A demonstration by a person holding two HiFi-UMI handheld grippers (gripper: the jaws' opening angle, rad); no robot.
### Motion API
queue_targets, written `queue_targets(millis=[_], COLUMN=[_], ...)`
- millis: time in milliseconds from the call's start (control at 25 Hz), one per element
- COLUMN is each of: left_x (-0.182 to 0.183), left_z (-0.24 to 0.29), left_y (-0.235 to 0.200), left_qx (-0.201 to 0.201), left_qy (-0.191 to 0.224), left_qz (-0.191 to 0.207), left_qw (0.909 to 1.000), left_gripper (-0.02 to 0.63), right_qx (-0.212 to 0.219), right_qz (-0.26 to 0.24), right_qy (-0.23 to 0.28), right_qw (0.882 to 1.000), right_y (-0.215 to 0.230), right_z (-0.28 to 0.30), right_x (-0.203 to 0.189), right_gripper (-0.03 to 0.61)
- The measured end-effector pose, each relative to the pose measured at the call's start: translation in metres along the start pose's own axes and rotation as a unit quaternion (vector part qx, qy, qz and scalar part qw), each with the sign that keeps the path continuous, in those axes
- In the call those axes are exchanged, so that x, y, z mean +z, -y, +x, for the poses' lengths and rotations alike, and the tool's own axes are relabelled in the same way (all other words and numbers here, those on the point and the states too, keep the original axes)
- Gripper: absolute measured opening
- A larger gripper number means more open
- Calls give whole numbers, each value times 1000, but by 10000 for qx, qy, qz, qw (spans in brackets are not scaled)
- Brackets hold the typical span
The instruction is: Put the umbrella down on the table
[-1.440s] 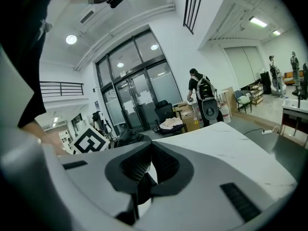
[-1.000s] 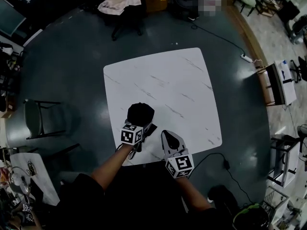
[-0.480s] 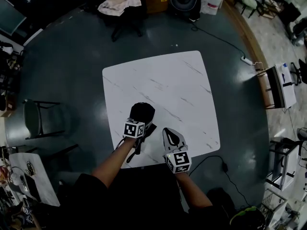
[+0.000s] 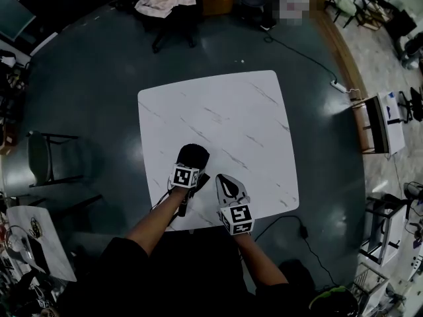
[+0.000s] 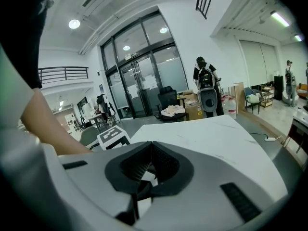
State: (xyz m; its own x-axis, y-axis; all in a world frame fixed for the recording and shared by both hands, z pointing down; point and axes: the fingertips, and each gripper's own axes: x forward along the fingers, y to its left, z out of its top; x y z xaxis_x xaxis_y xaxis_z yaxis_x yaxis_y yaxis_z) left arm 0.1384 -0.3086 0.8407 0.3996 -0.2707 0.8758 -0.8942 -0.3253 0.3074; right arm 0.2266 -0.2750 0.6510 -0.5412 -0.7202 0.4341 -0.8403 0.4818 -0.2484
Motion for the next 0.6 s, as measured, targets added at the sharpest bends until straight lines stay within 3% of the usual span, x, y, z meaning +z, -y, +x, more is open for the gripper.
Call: queue_targets(millis=[240,600], left_x=[-6,-11], left_z=[5,-11], left_y=[3,12], left_qx=[-222,-580], left_qy=[-254,-233], left_qz=[188,375], left_qw=[9993,9973], left_gripper=[362,405], right_qx=[-42,-233], right_qz=[-88,-7], right_qy=[9,18], right_qw=[10000,9997], right_y=[-1,-9], right_z=[-3,-22], right_x=[4,-2], right_gripper=[18,18])
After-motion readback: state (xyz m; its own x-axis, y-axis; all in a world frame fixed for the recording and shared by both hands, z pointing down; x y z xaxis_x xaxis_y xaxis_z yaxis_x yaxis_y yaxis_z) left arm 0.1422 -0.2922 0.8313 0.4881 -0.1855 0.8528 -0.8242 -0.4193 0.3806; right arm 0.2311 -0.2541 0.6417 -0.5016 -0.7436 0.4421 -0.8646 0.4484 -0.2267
